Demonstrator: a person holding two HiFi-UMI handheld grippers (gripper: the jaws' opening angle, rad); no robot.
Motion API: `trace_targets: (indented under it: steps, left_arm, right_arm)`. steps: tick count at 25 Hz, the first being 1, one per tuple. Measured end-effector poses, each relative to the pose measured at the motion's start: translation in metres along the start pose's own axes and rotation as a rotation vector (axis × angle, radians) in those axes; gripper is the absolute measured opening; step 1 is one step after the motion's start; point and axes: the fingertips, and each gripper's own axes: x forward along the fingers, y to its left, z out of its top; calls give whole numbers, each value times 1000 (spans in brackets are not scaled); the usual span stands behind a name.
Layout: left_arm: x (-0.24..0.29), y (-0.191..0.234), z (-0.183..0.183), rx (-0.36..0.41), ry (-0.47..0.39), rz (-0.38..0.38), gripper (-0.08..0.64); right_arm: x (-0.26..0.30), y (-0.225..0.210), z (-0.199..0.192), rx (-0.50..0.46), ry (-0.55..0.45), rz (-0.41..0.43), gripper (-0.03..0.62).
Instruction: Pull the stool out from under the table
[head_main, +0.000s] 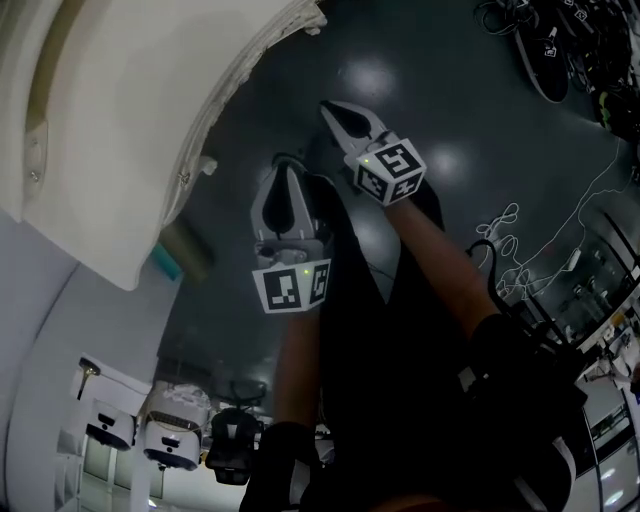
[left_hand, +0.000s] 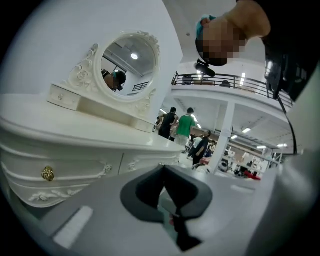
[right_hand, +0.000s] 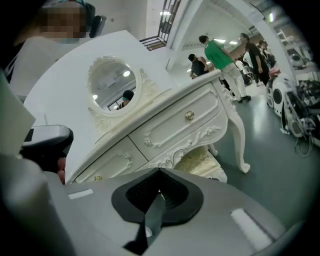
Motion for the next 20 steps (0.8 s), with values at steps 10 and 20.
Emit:
trace_targets:
  steps: [10, 20]
  left_arm:
    - [46, 39, -45, -40, 3, -19, 9]
    - [78, 48, -61, -6, -4, -100, 9]
  right_arm:
    - [71, -57, -59, 194, -23, -13, 0]
    - [127, -88, -99, 413, -97, 20, 2]
